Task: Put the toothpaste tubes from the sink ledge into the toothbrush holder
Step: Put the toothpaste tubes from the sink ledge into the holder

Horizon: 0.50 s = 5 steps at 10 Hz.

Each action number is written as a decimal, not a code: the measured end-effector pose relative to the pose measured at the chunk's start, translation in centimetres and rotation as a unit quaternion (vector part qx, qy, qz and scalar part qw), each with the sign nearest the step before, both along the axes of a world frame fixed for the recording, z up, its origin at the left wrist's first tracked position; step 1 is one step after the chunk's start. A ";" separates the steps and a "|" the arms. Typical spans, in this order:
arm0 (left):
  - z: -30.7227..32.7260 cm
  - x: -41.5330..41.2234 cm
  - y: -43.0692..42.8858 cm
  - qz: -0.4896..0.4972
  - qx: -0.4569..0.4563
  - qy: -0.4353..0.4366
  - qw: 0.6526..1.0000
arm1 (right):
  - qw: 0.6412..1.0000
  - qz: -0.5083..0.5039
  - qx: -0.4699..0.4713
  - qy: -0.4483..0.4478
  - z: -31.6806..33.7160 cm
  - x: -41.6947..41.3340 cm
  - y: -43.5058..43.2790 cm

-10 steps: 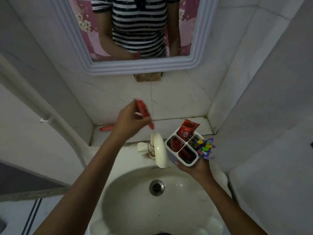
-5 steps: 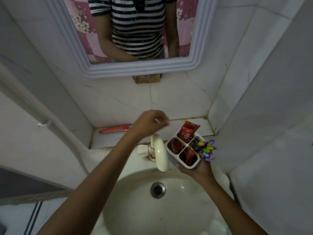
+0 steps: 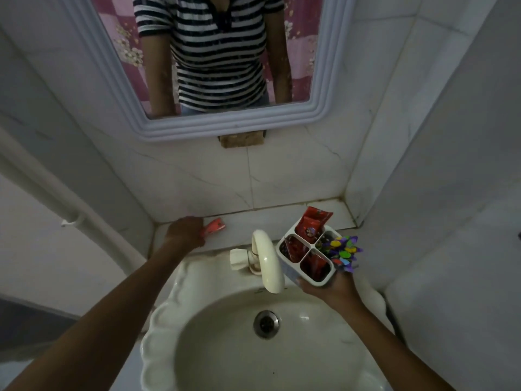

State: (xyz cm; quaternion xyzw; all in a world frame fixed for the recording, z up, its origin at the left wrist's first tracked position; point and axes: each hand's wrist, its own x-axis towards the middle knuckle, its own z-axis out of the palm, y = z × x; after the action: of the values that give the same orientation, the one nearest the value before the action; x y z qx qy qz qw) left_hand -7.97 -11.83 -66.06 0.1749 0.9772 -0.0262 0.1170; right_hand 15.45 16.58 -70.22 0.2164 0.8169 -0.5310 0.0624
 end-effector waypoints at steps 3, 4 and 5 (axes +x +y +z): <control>14.0 9.5 10.5 -0.084 0.476 -0.126 0.867 | 1.000 -0.007 -0.014 0.022 -0.7 0.0 0.3; 13.4 12.2 13.2 -0.146 0.425 -0.162 0.878 | 0.999 0.007 0.003 0.047 -0.6 0.6 0.3; 11.6 13.9 15.0 -0.187 0.318 -0.138 0.919 | 0.992 0.031 0.052 0.112 -1.4 0.6 0.3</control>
State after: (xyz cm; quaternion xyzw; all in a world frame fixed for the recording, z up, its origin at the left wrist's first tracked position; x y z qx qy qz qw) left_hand 5.93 3.12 -54.43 0.3843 0.8576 0.2895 0.1819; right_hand 16.07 16.93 -71.66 0.1328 0.8516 -0.5065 -0.0245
